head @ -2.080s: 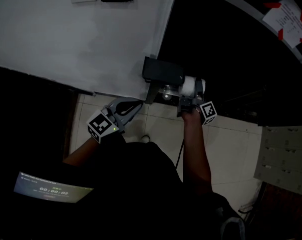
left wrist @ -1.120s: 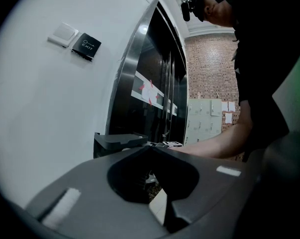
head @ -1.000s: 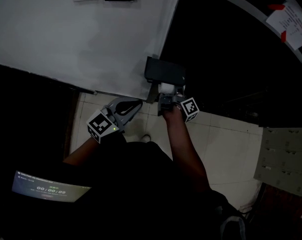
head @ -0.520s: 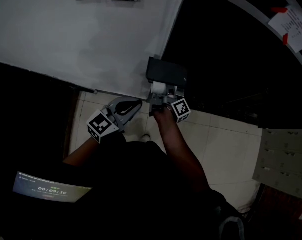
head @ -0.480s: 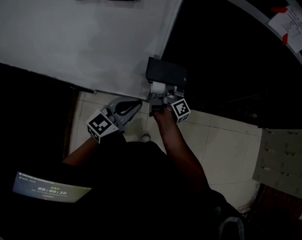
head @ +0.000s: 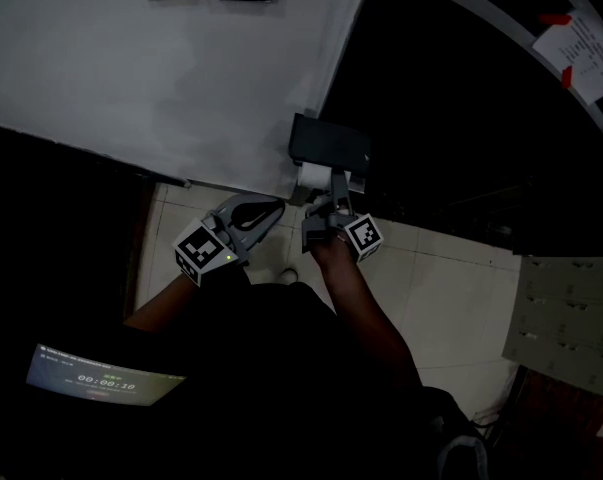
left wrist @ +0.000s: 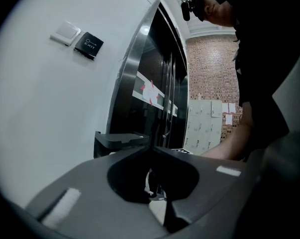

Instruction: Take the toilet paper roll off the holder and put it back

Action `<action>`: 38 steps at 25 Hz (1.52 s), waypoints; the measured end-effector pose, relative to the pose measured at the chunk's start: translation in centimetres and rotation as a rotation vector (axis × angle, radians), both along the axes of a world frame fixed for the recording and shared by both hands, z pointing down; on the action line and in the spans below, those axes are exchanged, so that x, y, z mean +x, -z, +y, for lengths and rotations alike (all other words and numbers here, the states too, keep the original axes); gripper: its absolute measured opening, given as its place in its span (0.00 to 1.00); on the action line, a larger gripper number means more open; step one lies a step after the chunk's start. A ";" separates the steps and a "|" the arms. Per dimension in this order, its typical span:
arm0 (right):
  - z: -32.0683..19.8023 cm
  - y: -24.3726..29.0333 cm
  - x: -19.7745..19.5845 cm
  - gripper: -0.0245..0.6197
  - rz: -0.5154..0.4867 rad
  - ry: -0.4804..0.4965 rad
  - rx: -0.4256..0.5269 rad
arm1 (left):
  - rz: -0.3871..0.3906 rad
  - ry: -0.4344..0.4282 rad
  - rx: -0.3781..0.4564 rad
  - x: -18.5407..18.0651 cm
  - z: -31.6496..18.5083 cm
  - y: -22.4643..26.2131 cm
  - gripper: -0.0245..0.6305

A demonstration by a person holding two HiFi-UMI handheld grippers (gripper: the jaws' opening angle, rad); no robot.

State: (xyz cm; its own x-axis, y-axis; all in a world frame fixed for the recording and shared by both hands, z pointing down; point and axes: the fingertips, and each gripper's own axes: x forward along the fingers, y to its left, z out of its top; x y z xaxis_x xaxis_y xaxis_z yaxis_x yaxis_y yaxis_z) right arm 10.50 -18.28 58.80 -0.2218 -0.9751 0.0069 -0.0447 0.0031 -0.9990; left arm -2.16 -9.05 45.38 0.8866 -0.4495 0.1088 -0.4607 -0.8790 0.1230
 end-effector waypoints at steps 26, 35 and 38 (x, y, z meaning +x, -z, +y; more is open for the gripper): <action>4.9 9.8 1.2 0.79 0.954 0.220 0.394 | 0.003 -0.046 0.016 1.7 -0.1 0.3 0.04; 7.5 14.5 -3.9 0.55 1.350 0.439 0.743 | 0.008 -0.039 0.027 1.8 -0.5 0.4 0.04; 8.3 15.2 -4.6 0.31 1.355 0.480 0.796 | 0.012 -0.037 0.030 2.4 -0.5 0.4 0.04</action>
